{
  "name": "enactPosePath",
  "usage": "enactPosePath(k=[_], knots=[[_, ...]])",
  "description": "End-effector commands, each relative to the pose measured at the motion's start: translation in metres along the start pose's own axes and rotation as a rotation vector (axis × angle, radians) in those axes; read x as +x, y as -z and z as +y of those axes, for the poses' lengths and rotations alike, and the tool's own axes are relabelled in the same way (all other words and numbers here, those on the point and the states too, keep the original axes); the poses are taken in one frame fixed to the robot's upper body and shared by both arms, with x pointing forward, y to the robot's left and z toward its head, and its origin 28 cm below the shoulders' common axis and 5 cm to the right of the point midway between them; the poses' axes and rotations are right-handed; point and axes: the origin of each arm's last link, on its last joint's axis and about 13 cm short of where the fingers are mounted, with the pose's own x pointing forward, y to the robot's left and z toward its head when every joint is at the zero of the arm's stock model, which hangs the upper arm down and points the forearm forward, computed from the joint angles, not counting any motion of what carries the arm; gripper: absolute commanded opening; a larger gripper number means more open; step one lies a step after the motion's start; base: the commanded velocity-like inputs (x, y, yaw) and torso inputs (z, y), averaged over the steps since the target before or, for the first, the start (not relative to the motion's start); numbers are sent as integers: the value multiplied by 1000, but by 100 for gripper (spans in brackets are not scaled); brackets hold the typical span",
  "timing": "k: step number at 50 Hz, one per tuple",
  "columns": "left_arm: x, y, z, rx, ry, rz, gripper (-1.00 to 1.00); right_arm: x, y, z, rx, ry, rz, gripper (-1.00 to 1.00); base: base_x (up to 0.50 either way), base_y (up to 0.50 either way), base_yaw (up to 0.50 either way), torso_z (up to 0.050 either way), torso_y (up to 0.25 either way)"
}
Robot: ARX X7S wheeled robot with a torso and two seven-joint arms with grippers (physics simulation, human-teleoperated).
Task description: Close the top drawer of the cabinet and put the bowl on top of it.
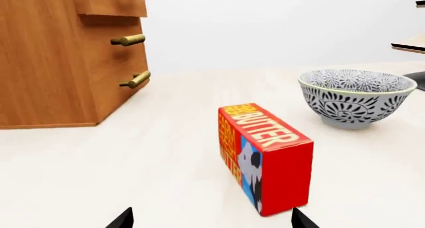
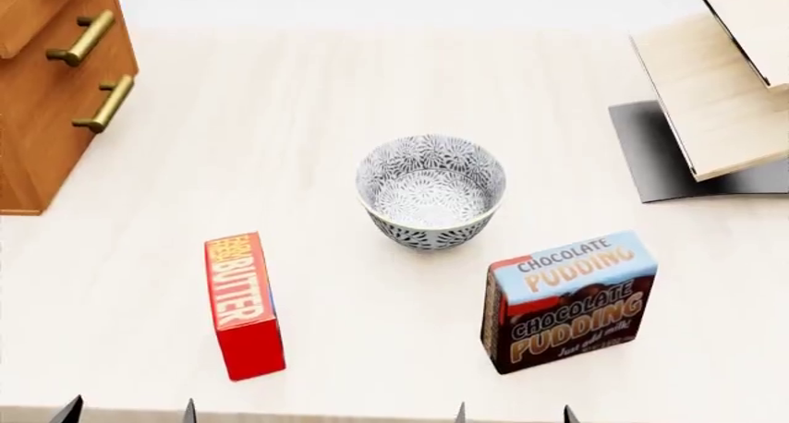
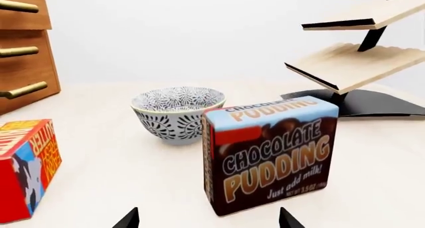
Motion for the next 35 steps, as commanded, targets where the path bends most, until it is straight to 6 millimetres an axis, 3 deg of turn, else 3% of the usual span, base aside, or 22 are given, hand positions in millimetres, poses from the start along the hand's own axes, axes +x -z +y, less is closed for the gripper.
enactPosePath(k=[1, 35], knots=[[0, 0, 0, 26, -14, 1, 100, 0, -1, 0, 3, 1, -6, 100, 0, 0, 0, 48, 127], [-1, 0, 0, 42, -25, 1, 100, -1, -5, 0, 30, 2, -11, 100, 0, 0, 0, 50, 110]])
